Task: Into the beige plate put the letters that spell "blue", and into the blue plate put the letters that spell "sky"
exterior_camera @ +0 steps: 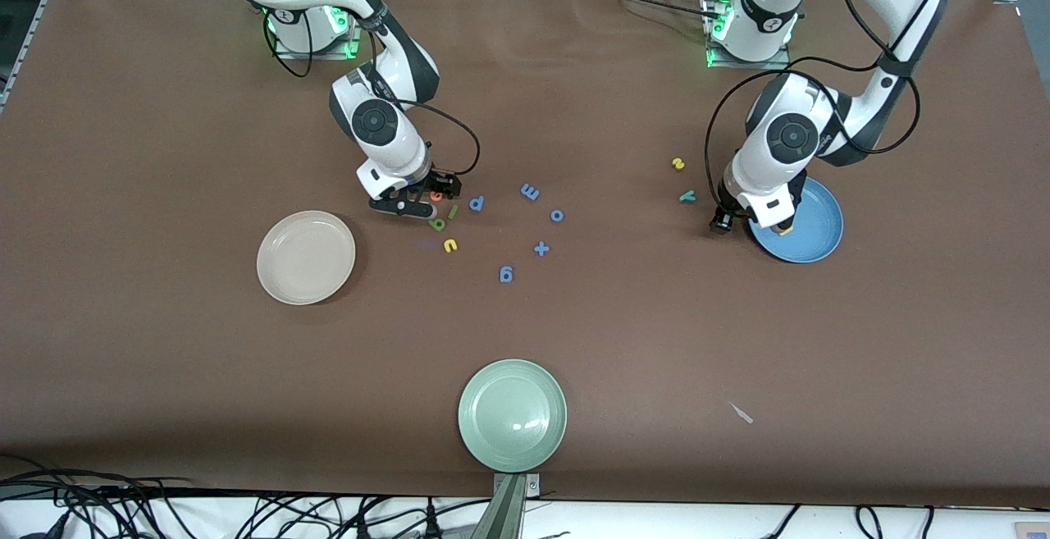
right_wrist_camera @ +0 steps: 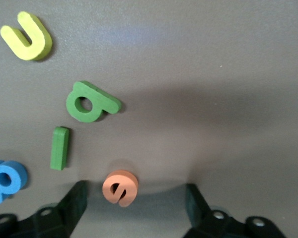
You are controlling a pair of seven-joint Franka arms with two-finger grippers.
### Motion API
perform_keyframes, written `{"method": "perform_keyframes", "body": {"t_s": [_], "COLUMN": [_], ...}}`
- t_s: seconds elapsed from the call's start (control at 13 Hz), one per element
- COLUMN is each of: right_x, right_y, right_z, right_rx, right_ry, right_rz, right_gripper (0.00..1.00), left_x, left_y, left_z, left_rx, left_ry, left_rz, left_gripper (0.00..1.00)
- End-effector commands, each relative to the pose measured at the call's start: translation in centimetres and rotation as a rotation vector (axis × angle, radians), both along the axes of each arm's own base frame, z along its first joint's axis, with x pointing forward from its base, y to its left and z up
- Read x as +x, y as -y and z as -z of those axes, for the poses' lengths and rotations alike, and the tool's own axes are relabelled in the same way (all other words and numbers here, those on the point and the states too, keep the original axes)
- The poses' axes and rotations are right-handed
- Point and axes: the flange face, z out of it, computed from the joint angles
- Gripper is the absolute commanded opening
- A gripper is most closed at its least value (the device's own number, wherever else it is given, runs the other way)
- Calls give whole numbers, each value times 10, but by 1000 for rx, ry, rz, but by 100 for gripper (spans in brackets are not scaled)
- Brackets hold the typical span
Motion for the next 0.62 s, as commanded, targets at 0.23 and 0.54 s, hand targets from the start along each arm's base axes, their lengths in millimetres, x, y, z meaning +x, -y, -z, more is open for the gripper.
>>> {"method": "perform_keyframes", "body": {"t_s": [0.23,0.54], "right_x": [-7,1], "right_y": [-4,4], "right_z": [2,-5], "right_rx": [1,-10], "right_ry": [23,28], "right_rz": [-26,-21], "right_gripper": [36,32], "left_x": [-24,-38], "left_y": [29,43], "left_z": [21,26], "left_rx": [-41,-28], "left_ry": [-7,-20], "left_rz": [-30,-46], "left_gripper": [72,67]}}
